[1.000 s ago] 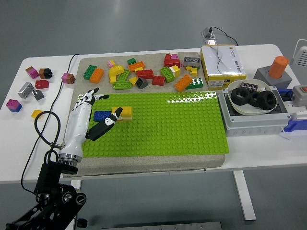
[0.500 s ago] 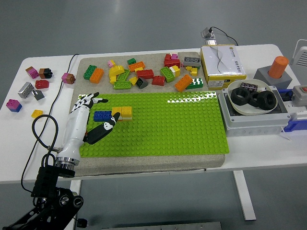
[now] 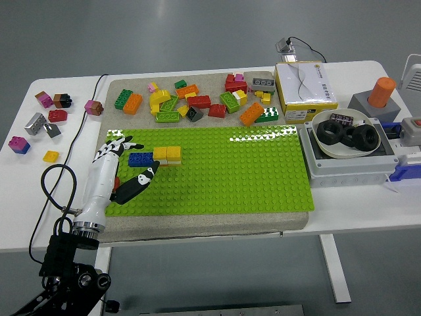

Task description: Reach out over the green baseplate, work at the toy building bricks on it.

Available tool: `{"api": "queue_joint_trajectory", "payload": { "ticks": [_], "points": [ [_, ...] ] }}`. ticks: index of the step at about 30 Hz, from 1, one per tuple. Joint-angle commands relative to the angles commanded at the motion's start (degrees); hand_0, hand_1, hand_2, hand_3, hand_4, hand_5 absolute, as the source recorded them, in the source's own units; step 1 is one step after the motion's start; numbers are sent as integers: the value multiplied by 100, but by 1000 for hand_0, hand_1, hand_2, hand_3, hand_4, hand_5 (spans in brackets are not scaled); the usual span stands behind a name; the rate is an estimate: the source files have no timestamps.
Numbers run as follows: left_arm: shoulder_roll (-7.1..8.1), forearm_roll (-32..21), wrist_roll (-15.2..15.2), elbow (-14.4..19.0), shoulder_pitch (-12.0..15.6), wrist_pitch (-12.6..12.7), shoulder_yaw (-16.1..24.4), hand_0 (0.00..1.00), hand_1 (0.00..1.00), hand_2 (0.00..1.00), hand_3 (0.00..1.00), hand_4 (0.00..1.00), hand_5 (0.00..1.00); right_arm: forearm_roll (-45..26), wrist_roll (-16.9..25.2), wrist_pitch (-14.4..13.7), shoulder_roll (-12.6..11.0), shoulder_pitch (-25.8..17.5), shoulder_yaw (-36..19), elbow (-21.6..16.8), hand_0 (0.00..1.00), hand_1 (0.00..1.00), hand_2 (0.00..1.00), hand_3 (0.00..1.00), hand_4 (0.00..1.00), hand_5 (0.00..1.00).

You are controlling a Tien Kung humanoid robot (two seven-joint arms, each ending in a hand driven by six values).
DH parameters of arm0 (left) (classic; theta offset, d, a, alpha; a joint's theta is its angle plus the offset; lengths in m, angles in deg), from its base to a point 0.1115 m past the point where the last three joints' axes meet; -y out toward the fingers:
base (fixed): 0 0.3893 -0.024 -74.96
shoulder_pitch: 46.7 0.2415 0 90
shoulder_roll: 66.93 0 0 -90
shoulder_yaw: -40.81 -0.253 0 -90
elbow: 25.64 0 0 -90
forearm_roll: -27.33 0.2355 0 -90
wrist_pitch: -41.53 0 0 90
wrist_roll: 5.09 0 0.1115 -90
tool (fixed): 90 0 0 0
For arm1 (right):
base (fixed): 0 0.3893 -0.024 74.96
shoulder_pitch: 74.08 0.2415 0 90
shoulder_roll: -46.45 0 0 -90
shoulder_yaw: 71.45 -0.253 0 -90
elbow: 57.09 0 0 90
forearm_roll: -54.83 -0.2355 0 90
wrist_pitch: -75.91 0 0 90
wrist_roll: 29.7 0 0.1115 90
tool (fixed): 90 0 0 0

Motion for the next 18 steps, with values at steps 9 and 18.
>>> {"api": "queue_joint_trajectory", "payload": {
  "ticks": [9,18],
  "points": [
    [-45,19,-3,-10,-33,12,127,981,897,861,657,812,647,-70,28,-47,-5,46,-72,0,589,578,641,648,655,755],
    [-115,32,13,-26,-120,-54,165,980,897,863,647,806,622,-115,62,-93,-18,64,-136,0,587,579,636,647,654,755]
  ]
}}
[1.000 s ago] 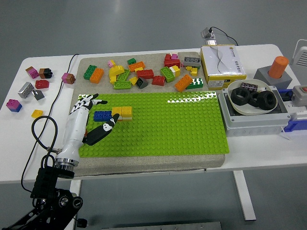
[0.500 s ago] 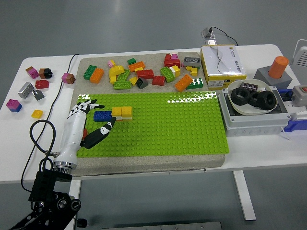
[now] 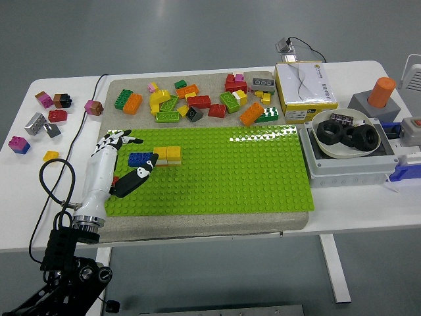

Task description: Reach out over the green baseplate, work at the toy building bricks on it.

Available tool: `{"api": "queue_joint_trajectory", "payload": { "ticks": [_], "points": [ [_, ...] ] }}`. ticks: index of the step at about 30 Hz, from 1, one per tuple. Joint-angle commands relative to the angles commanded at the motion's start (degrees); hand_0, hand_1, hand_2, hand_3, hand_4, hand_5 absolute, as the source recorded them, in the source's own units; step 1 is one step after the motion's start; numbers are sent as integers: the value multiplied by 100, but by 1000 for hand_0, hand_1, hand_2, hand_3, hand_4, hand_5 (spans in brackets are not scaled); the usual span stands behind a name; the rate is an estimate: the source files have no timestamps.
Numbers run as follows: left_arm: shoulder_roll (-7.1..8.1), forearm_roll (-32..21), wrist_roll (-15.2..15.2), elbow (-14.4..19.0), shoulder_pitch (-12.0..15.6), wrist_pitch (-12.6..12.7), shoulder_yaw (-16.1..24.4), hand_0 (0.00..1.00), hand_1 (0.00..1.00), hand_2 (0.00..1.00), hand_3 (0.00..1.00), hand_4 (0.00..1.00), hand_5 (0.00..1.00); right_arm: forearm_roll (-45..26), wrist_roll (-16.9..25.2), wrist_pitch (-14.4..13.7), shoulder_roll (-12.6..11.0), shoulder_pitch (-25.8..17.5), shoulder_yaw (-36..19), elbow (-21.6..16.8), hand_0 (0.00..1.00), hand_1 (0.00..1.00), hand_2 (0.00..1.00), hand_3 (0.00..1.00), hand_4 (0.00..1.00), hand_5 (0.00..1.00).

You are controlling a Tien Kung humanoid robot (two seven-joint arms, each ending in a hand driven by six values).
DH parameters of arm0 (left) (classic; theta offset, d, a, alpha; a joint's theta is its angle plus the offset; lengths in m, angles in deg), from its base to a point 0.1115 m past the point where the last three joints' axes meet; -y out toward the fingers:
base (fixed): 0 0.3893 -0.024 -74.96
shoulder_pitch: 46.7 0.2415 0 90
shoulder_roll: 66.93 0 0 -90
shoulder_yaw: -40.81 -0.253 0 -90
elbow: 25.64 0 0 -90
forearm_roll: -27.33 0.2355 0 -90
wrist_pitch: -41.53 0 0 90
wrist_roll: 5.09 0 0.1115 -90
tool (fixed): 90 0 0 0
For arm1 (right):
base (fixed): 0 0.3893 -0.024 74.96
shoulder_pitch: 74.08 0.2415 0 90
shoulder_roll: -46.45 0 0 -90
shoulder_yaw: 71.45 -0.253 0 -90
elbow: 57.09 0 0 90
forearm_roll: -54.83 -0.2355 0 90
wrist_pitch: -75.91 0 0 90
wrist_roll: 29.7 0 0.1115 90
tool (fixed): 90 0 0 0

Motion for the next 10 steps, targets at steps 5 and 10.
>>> {"api": "queue_joint_trajectory", "payload": {
  "ticks": [5,10],
  "points": [
    [-10,-18,-15,-23,4,-13,37,980,897,863,647,806,622,40,31,5,8,39,-30,0,587,579,636,647,654,755],
    [-35,22,-109,-39,-8,-171,6,980,894,860,647,806,612,25,58,8,-11,78,-39,0,587,578,637,648,655,756]
  ]
}}
